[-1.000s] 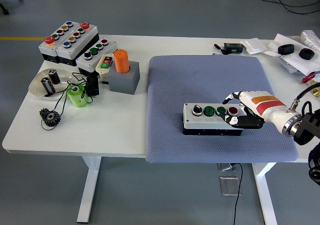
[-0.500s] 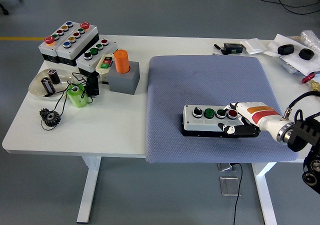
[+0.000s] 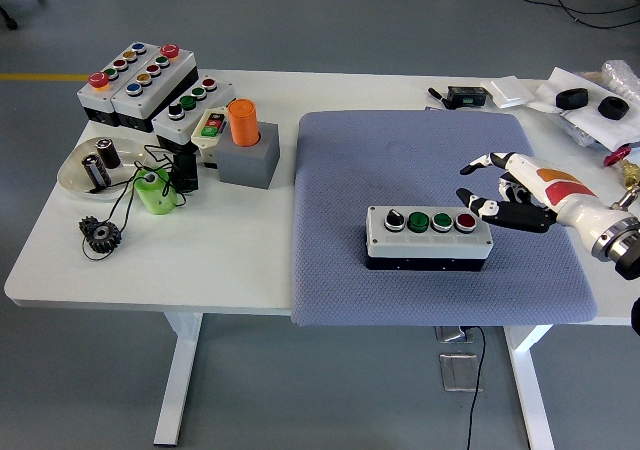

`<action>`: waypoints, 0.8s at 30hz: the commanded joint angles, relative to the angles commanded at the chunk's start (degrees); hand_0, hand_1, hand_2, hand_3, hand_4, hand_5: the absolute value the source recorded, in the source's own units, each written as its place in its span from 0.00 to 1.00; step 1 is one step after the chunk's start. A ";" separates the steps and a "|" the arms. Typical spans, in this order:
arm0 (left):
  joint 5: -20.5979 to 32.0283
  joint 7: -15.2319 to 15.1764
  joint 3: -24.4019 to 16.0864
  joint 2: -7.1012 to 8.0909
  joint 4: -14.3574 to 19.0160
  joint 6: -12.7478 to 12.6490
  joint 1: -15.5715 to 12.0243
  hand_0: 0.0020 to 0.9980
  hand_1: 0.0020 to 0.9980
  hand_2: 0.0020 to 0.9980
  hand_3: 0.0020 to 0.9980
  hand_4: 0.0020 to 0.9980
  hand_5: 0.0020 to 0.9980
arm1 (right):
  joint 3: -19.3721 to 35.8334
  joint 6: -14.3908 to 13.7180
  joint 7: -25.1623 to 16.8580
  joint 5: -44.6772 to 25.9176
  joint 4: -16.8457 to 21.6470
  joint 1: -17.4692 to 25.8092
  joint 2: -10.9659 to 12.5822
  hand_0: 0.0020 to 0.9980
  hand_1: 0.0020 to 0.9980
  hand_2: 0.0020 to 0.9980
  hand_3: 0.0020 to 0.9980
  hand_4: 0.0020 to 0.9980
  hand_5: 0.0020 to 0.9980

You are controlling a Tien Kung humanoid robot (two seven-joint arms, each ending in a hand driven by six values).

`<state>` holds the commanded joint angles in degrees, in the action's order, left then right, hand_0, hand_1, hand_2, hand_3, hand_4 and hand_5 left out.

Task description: Pick up the button,place it on the desk,press the button,press the button

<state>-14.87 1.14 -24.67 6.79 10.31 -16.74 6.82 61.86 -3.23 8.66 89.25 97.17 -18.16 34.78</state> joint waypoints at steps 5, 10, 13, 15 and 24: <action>-1.04 0.20 -0.37 -0.07 0.00 0.01 -0.22 0.65 0.70 0.70 0.50 0.32 1.00 | 7.08 -1.91 -6.89 -12.29 -1.10 4.31 -1.97 0.75 0.65 0.75 0.90 0.67 0.71; -1.78 0.40 -0.52 -0.11 0.00 0.07 -0.33 0.65 0.70 0.70 0.50 0.32 1.00 | 12.92 -3.19 -10.77 -24.21 -1.92 7.83 -4.24 0.81 0.76 0.84 0.88 0.66 0.69; -2.64 0.59 -1.03 -0.15 0.00 0.07 -0.29 0.65 0.70 0.70 0.50 0.32 1.00 | 15.64 -3.03 -11.63 -31.66 -2.15 9.28 -5.16 0.81 0.76 0.84 0.86 0.65 0.68; -3.29 0.71 -1.29 -0.15 0.00 0.12 -0.21 0.65 0.70 0.70 0.50 0.32 1.00 | 18.20 -3.09 -11.95 -36.50 -2.23 10.87 -6.45 0.81 0.76 0.84 0.86 0.65 0.68; -3.06 0.79 -0.32 -0.32 0.00 0.31 0.03 0.65 0.70 0.70 0.51 0.32 1.00 | 23.82 -2.95 -11.49 -57.76 -2.21 14.65 -10.73 0.80 0.77 0.84 0.86 0.65 0.67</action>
<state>-17.93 1.93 -25.00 6.47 10.31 -16.43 6.86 85.68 -6.19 -2.83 31.49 94.96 -3.51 24.05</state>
